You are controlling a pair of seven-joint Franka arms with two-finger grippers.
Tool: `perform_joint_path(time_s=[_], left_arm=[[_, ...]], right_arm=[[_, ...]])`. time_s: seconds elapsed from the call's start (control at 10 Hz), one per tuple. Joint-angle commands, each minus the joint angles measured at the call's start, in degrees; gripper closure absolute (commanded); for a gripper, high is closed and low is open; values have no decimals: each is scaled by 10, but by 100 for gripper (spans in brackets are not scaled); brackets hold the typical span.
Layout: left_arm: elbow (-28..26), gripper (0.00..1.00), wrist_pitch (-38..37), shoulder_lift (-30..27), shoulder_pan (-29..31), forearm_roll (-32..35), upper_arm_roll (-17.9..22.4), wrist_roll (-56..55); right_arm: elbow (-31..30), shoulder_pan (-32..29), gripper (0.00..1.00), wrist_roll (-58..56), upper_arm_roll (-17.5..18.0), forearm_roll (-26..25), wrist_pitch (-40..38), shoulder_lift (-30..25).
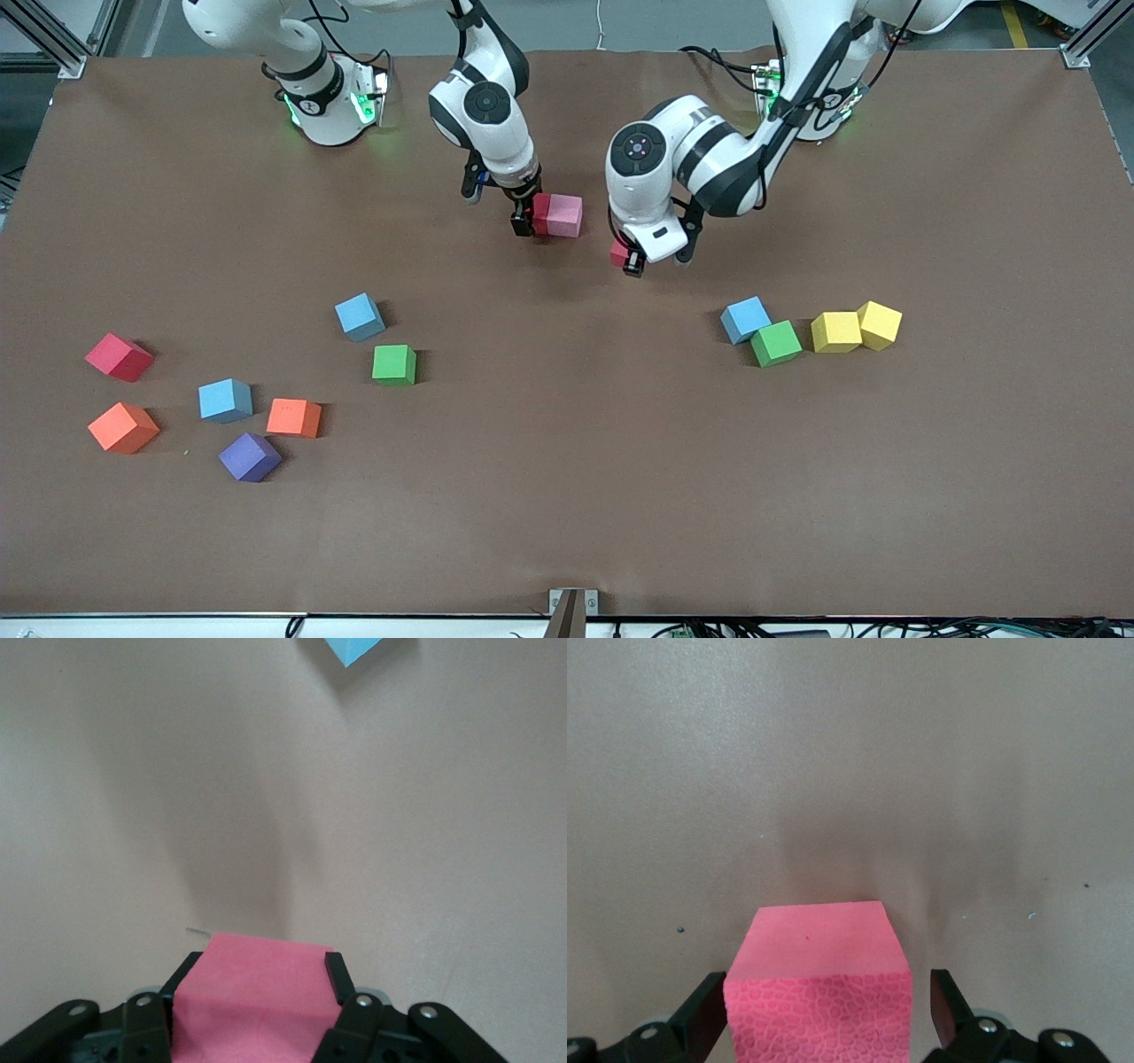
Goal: Arrange 11 blocks into digit 3
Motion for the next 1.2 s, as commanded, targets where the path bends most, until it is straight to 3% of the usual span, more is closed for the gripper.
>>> perform_joint_path(time_s=[0.0,0.6,0.9,1.1], left_arm=[[-4,88,-12,-19,-39,-23,40,-14],[-52,92,86,9,-66,-24,19,-171],[-54,92,105,23,-87,-22,15,-231],[-78,92,121,23,-92,-23,14,-243]], right_arm=[[1,10,0,13,-3,11,-49,-36],[6,-24,0,-34,-9,4,-198,-158],[20,-130,0,-284,-22,-16,-205,-161],[52,-207,0,-441,-23,-71,-203,-158]])
